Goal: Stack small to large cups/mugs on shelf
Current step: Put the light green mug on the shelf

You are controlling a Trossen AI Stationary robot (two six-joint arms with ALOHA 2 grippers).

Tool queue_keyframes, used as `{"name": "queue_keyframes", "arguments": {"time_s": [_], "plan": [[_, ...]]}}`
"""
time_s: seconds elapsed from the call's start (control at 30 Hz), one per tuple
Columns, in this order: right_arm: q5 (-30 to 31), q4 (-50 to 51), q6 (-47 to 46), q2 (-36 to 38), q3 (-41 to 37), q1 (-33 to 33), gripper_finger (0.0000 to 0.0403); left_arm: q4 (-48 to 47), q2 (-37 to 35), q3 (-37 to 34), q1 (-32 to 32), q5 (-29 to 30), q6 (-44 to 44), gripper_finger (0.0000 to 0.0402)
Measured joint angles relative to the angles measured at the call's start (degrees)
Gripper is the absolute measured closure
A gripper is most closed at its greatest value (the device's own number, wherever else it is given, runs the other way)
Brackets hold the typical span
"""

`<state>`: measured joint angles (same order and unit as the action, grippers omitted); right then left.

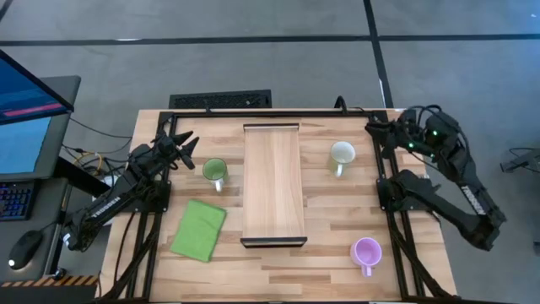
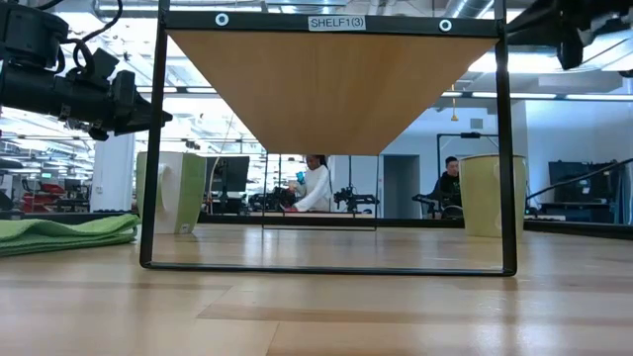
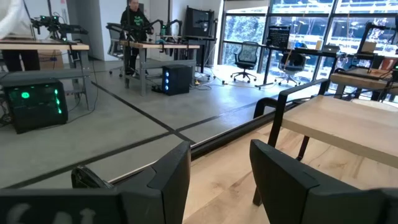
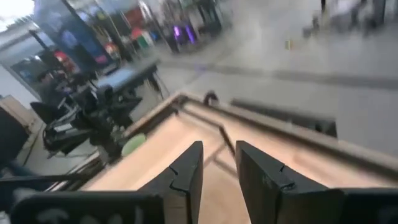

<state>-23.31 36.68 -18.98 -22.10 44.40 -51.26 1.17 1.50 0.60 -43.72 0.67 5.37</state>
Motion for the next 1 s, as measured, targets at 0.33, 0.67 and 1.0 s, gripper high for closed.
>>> {"name": "queue_keyframes", "arguments": {"time_s": [0.33, 0.67, 1.0], "plan": [[8.6, 23.2, -14.0, -12.4, 10.8, 9.5, 0.0284, 0.0, 0.0, 0.0, 0.0, 0.0, 0.0, 0.0244], [10.1, 31.2, -36.0, -20.0, 12.8, 25.0, 0.0285, 0.0, 0.0, 0.0, 0.0, 0.0, 0.0, 0.0244], [10.3, 32.1, -48.5, -28.0, 12.8, 42.4, 0.0284, 0.0, 0.0, 0.0, 0.0, 0.0, 0.0, 0.0244]]}}
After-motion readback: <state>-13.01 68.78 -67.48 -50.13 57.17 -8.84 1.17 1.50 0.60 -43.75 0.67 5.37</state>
